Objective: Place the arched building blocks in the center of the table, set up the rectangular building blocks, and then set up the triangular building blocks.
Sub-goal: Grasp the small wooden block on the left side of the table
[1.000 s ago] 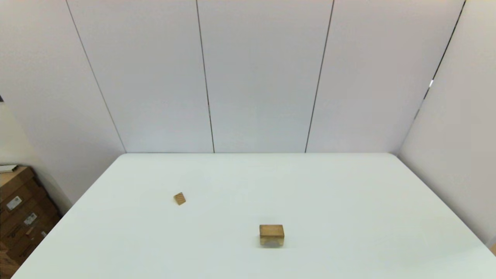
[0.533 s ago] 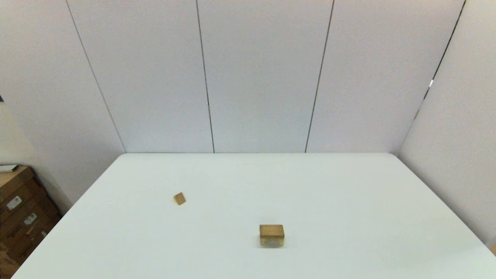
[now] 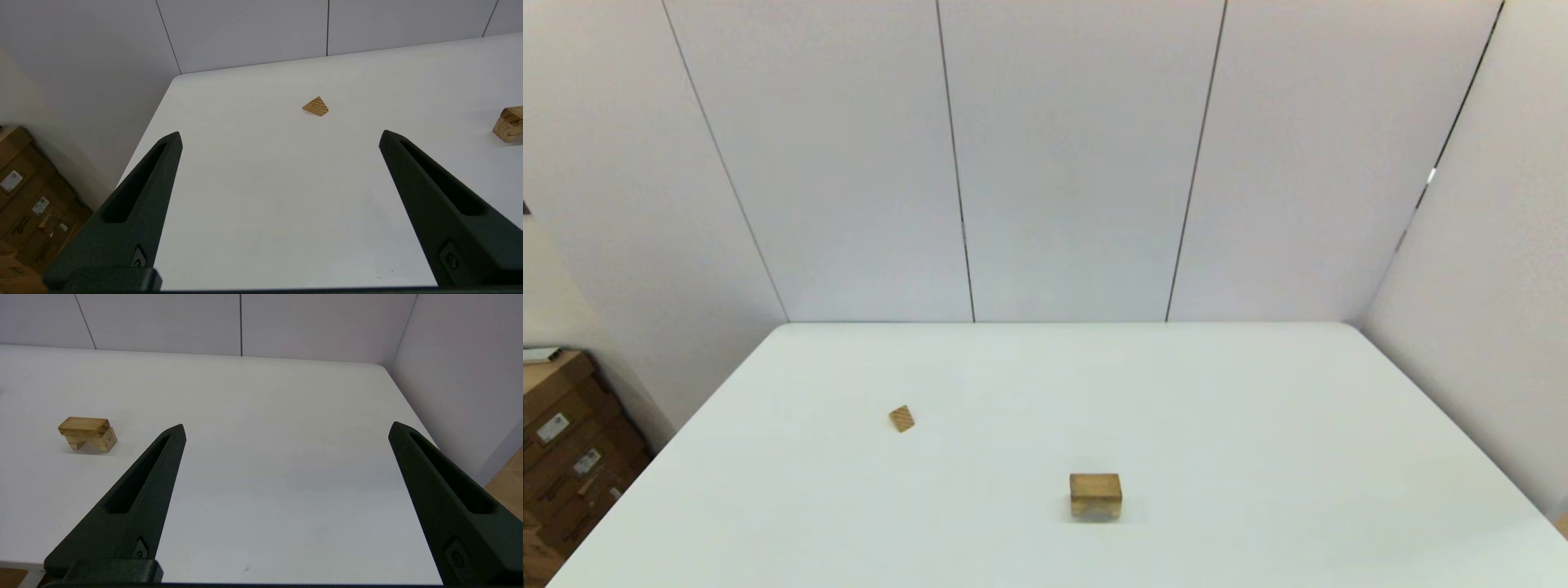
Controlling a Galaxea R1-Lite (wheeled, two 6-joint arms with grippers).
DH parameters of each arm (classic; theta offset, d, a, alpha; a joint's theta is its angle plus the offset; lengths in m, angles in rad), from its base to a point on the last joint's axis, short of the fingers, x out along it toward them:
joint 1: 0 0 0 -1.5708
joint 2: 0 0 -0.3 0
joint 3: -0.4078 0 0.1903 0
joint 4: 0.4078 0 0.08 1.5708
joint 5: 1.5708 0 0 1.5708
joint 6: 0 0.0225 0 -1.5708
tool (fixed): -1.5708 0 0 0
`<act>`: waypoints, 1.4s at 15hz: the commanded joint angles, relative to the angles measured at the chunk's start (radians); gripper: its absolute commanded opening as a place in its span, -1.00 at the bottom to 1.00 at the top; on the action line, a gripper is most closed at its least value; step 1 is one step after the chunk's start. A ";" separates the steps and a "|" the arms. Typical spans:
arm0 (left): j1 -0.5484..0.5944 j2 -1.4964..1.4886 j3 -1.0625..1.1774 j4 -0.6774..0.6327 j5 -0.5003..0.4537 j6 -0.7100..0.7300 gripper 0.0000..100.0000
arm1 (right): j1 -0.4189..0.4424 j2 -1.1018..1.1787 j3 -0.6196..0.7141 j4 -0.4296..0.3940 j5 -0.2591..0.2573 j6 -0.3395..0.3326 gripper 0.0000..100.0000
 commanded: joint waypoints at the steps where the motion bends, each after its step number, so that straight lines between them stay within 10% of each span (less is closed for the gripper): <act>1: 0.001 0.000 0.000 0.000 0.000 0.001 1.00 | 0.000 0.000 0.002 0.000 0.001 -0.001 1.00; 13: -0.002 0.075 -0.210 0.144 -0.111 0.024 1.00 | 0.000 0.000 0.002 0.000 0.001 -0.001 1.00; 21: -0.001 0.908 -0.635 0.156 -0.117 0.022 1.00 | 0.000 0.000 0.000 0.000 0.001 -0.001 1.00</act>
